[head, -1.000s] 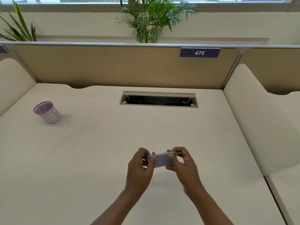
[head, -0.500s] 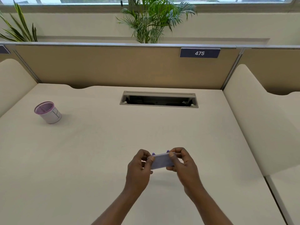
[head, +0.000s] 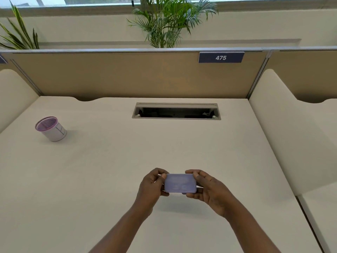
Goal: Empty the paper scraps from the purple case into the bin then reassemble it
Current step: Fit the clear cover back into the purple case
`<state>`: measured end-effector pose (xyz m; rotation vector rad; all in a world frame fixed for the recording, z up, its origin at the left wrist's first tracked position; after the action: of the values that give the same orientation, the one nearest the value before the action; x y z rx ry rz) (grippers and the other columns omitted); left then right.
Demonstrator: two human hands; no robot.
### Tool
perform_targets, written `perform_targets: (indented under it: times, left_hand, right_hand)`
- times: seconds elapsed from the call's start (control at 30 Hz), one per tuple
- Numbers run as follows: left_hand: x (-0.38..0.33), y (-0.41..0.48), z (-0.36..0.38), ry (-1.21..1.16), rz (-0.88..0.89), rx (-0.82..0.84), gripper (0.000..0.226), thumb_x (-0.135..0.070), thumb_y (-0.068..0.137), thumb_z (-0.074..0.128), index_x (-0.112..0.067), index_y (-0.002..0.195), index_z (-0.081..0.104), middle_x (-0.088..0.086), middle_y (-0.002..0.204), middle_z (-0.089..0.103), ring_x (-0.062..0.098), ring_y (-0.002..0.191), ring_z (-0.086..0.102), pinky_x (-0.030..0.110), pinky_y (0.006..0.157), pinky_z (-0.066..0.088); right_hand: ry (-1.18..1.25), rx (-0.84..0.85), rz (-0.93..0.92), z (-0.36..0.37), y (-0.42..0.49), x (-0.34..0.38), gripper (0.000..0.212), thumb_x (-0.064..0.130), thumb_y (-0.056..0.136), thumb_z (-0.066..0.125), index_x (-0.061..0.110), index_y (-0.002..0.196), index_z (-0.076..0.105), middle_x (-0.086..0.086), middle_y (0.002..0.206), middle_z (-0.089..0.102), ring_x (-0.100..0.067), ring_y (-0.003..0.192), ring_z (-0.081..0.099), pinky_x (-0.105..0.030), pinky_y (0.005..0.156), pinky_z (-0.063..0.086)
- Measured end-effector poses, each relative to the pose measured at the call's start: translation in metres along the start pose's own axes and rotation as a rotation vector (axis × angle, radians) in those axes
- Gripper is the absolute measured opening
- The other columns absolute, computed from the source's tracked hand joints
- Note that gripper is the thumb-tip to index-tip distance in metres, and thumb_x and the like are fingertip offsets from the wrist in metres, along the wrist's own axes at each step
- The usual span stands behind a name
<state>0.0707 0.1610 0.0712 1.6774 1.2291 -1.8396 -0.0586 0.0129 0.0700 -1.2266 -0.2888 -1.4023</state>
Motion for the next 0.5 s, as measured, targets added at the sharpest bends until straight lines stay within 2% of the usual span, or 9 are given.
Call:
perform_targets:
  times: [0.07,0.17,0.3,0.33,0.4,0.43,0.5]
  left_hand:
    - [-0.001,0.004,0.005,0.012,-0.019,0.032,0.028,-0.011,0.105,0.048,-0.02,0.089,0.07,0.003,0.087,0.077,0.017,0.066,0.069,0.038,0.064,0.058]
    - [0.0,0.013,0.012,0.057,-0.044,0.05,0.022,-0.013,0.104,0.049,-0.021,0.1,0.07,0.009,0.09,0.077,0.022,0.07,0.073,0.037,0.064,0.056]
    - [0.0,0.031,0.025,0.305,0.013,0.022,0.014,-0.026,0.1,0.061,-0.033,0.11,0.067,0.002,0.098,0.071,0.014,0.079,0.072,0.035,0.076,0.056]
    - [-0.004,0.037,0.031,0.43,0.071,0.01,0.018,-0.028,0.098,0.064,-0.033,0.116,0.066,0.001,0.105,0.07,0.013,0.085,0.07,0.032,0.081,0.054]
    - [-0.012,0.047,0.044,0.691,0.216,0.003,0.04,-0.032,0.097,0.066,-0.025,0.136,0.059,0.003,0.128,0.063,0.018,0.11,0.065,0.031,0.095,0.051]
    - [-0.014,0.053,0.054,0.802,0.27,0.015,0.051,-0.035,0.097,0.065,-0.021,0.145,0.052,0.006,0.141,0.056,0.021,0.125,0.059,0.033,0.103,0.047]
    - [-0.013,0.065,0.071,0.993,0.31,0.044,0.068,-0.043,0.1,0.058,-0.018,0.158,0.033,0.011,0.163,0.034,0.027,0.149,0.036,0.038,0.12,0.033]
  right_hand:
    - [0.039,-0.015,0.004,-0.007,0.003,-0.002,0.036,0.031,0.089,0.069,0.009,0.118,0.071,-0.015,0.115,0.074,-0.041,0.093,0.072,-0.038,0.077,0.063]
    - [0.096,-0.056,-0.044,-0.02,0.009,0.001,0.033,0.028,0.086,0.07,0.009,0.113,0.072,-0.012,0.11,0.075,-0.035,0.089,0.072,-0.037,0.076,0.063]
    - [0.069,-0.131,-0.13,-0.045,0.019,0.017,0.022,0.02,0.095,0.067,0.009,0.113,0.07,-0.014,0.111,0.074,-0.028,0.089,0.071,-0.038,0.079,0.063]
    - [0.026,-0.158,-0.156,-0.054,0.021,0.023,0.019,0.017,0.097,0.065,0.008,0.114,0.069,-0.018,0.113,0.073,-0.028,0.091,0.071,-0.04,0.081,0.063]
    - [-0.1,-0.236,-0.215,-0.069,0.024,0.036,0.016,0.014,0.098,0.065,0.009,0.113,0.07,-0.024,0.116,0.07,-0.026,0.093,0.071,-0.043,0.083,0.063]
    - [-0.175,-0.29,-0.254,-0.077,0.025,0.044,0.014,0.014,0.098,0.066,0.011,0.11,0.071,-0.023,0.116,0.07,-0.024,0.091,0.071,-0.043,0.082,0.064]
    - [-0.337,-0.398,-0.329,-0.09,0.026,0.059,0.01,0.017,0.096,0.068,0.019,0.104,0.074,-0.011,0.11,0.074,-0.019,0.087,0.072,-0.038,0.077,0.065]
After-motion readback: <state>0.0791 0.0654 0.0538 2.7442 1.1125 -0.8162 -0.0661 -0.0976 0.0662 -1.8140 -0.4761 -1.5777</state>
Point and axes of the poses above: each hand's wrist, its own y-axis towards the middle knuckle, its own z-axis out of the palm, x = y × z, the point moved 9 cm from there along y, towards the middle knuckle
